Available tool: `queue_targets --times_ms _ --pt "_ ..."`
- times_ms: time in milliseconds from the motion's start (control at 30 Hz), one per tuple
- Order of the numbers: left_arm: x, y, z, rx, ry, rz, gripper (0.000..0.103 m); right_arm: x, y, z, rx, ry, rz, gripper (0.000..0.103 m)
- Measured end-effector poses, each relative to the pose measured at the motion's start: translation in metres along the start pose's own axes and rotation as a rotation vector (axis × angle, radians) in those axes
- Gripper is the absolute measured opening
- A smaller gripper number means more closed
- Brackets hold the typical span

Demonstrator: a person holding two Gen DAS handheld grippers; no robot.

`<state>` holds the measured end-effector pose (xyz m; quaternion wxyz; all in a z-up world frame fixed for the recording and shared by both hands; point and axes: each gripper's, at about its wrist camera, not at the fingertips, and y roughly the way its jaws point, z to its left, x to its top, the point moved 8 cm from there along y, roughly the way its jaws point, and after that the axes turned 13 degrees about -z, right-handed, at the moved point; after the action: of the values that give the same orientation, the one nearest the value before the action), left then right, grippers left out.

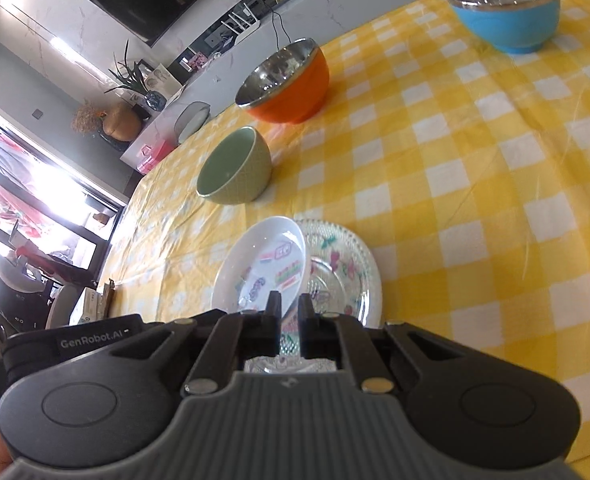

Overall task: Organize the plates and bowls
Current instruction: 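Carry the sticker plate with the left tool over the stacked plates, then lower the sticker plate onto the glass plate and open the left tool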

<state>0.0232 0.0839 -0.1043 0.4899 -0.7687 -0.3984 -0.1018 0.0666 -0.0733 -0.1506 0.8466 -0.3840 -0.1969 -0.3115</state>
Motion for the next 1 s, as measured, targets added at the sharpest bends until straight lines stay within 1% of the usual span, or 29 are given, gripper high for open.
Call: queue_targets --times_ms 233,400,600,867,900,933,1000 --pt "-0.006 0.005 0.003 -0.004 0.017 0.015 0.016 -0.006 0.003 -0.009 0.006 0.012 0.02 0.006" --pt "-0.008 0.007 0.007 -0.008 0.004 0.029 0.016 -0.01 0.007 -0.014 0.001 0.022 0.038 0.006" --pt "-0.01 0.009 0.005 -0.002 0.029 0.034 0.017 -0.01 0.007 -0.014 -0.004 0.014 0.039 0.006" --pt "-0.012 0.01 0.006 -0.004 0.029 0.045 0.017 -0.013 0.009 -0.015 -0.023 -0.002 0.05 0.006" --pt "-0.012 0.01 0.006 -0.003 0.028 0.044 0.017 -0.013 0.009 -0.015 -0.025 -0.006 0.052 0.006" --pt "-0.012 0.01 0.006 -0.002 0.029 0.042 0.017 -0.014 0.009 -0.015 -0.025 -0.009 0.052 0.009" --pt "-0.011 0.01 0.006 0.004 0.035 0.038 0.017 -0.013 0.009 -0.015 -0.029 -0.018 0.05 0.01"
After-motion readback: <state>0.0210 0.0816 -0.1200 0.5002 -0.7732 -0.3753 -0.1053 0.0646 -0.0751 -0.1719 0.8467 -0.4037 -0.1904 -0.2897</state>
